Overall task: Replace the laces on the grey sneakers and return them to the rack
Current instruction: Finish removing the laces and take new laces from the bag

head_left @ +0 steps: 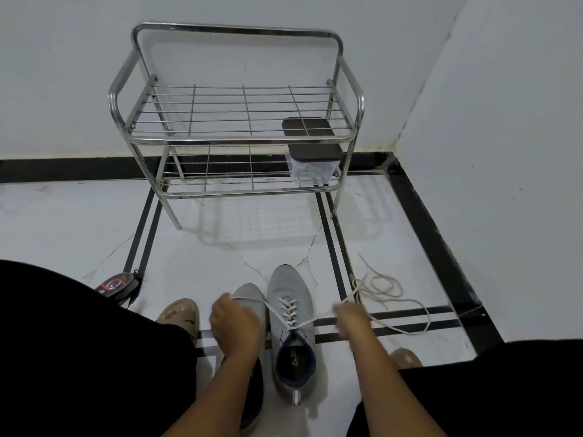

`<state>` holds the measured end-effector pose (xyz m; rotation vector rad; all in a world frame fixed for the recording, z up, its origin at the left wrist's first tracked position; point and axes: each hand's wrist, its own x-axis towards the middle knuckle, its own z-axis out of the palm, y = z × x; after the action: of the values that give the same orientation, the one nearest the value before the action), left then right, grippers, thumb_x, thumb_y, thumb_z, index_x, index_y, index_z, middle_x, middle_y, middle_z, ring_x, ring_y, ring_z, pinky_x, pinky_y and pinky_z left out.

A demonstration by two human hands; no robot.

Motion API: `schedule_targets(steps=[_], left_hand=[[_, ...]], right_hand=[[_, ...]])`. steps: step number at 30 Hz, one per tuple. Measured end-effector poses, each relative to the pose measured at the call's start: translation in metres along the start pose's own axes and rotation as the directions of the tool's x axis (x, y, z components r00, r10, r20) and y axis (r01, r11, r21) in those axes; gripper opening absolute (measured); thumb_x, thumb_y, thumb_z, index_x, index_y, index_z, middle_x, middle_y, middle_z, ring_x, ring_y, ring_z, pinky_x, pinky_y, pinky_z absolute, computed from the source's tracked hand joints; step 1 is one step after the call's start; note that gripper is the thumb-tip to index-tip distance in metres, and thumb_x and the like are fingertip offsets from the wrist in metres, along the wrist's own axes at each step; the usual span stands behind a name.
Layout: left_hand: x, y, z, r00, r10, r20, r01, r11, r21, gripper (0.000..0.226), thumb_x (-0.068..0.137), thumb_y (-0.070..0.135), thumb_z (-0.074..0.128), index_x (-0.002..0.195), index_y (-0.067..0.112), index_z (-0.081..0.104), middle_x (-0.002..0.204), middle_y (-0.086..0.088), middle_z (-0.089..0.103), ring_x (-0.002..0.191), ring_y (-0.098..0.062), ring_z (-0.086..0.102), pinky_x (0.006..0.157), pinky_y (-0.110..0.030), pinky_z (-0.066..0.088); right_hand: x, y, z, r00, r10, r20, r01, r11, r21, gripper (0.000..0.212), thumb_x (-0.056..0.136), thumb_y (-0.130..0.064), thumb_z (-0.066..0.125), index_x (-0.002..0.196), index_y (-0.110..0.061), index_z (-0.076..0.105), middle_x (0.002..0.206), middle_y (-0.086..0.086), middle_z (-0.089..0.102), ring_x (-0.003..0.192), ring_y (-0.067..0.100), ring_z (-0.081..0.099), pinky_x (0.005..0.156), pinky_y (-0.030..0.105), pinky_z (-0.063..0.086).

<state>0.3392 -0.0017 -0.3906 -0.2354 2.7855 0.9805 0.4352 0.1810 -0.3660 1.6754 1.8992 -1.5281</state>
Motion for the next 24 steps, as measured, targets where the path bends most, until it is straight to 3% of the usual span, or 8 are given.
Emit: schedule_targets(steps=[2, 4, 5, 10, 13, 16, 20, 24], left_hand=[[-0.016, 0.003, 0.008, 0.946, 0.218, 0.240, -0.260, 0.953, 0.156, 0.016, 0.094, 0.022, 0.048, 0.095, 0.012, 0.061, 0.102, -0.009, 0.064, 0.096, -0.027, 0.061, 0.079, -0.036, 0.048], [-0.027, 0.000, 0.019, 0.851, 0.231, 0.472, -0.364, 0.907, 0.212, 0.019, 0.094, 0.023, 0.047, 0.091, 0.015, 0.064, 0.097, -0.005, 0.068, 0.093, -0.023, 0.064, 0.076, -0.031, 0.048], [-0.030, -0.003, 0.022, 0.832, 0.229, 0.505, -0.370, 0.908, 0.198, 0.019, 0.094, 0.023, 0.049, 0.096, 0.017, 0.066, 0.101, -0.003, 0.068, 0.095, -0.022, 0.063, 0.077, -0.029, 0.047], [-0.023, -0.011, 0.024, 0.818, 0.240, 0.523, -0.324, 0.943, 0.074, 0.021, 0.093, 0.017, 0.054, 0.105, 0.021, 0.070, 0.109, -0.003, 0.069, 0.098, -0.018, 0.063, 0.077, -0.024, 0.043], [-0.020, -0.011, 0.024, 0.813, 0.251, 0.526, -0.326, 0.944, 0.054, 0.021, 0.090, 0.015, 0.057, 0.104, 0.021, 0.070, 0.109, -0.001, 0.070, 0.098, -0.016, 0.063, 0.079, -0.023, 0.044], [-0.022, -0.013, 0.026, 0.796, 0.297, 0.527, -0.395, 0.915, 0.080, 0.018, 0.088, 0.016, 0.058, 0.099, 0.021, 0.070, 0.104, 0.001, 0.070, 0.096, -0.015, 0.063, 0.079, -0.024, 0.045], [-0.021, -0.015, 0.028, 0.712, 0.381, 0.590, -0.578, 0.795, 0.184, 0.018, 0.089, 0.021, 0.053, 0.098, 0.016, 0.068, 0.102, -0.003, 0.067, 0.094, -0.019, 0.062, 0.080, -0.029, 0.045], [-0.023, -0.018, 0.030, 0.619, 0.463, 0.635, -0.737, 0.622, 0.265, 0.020, 0.094, 0.030, 0.051, 0.104, 0.015, 0.060, 0.108, -0.004, 0.060, 0.098, -0.021, 0.060, 0.078, -0.029, 0.042]], right_hand=[[-0.004, 0.022, 0.024, 0.991, -0.040, 0.129, 0.078, 0.948, -0.307, 0.017, 0.091, -0.013, 0.053, 0.101, -0.011, 0.066, 0.097, 0.012, 0.065, 0.085, 0.023, 0.064, 0.081, 0.035, 0.054], [-0.009, 0.032, 0.042, 0.978, -0.118, 0.175, 0.178, 0.908, -0.380, 0.011, 0.087, -0.012, 0.058, 0.082, -0.019, 0.064, 0.084, 0.002, 0.062, 0.079, 0.017, 0.059, 0.078, 0.029, 0.052], [-0.010, 0.034, 0.048, 0.970, -0.164, 0.179, 0.219, 0.910, -0.352, 0.015, 0.087, -0.012, 0.058, 0.083, -0.023, 0.067, 0.087, 0.000, 0.064, 0.084, 0.016, 0.060, 0.080, 0.026, 0.050], [-0.008, 0.029, 0.056, 0.935, -0.282, 0.216, 0.342, 0.879, -0.333, 0.021, 0.093, -0.011, 0.054, 0.103, -0.018, 0.072, 0.109, 0.004, 0.068, 0.100, 0.020, 0.062, 0.084, 0.022, 0.046], [-0.005, 0.028, 0.060, 0.923, -0.307, 0.232, 0.375, 0.853, -0.362, 0.015, 0.091, -0.011, 0.058, 0.086, -0.023, 0.065, 0.095, 0.002, 0.064, 0.087, 0.017, 0.059, 0.076, 0.023, 0.045], [-0.003, 0.031, 0.063, 0.922, -0.297, 0.249, 0.379, 0.822, -0.425, 0.027, 0.086, -0.011, 0.060, 0.067, -0.027, 0.050, 0.086, 0.002, 0.060, 0.078, 0.016, 0.055, 0.072, 0.026, 0.046], [-0.004, 0.032, 0.065, 0.892, -0.348, 0.288, 0.452, 0.705, -0.546, 0.036, 0.086, -0.013, 0.058, 0.058, -0.028, 0.040, 0.095, 0.010, 0.063, 0.078, 0.015, 0.050, 0.066, 0.024, 0.036], [-0.008, 0.035, 0.069, 0.864, -0.396, 0.311, 0.502, 0.629, -0.594, 0.020, 0.086, -0.009, 0.053, 0.072, -0.020, 0.045, 0.092, 0.007, 0.059, 0.079, 0.019, 0.056, 0.064, 0.026, 0.037]])
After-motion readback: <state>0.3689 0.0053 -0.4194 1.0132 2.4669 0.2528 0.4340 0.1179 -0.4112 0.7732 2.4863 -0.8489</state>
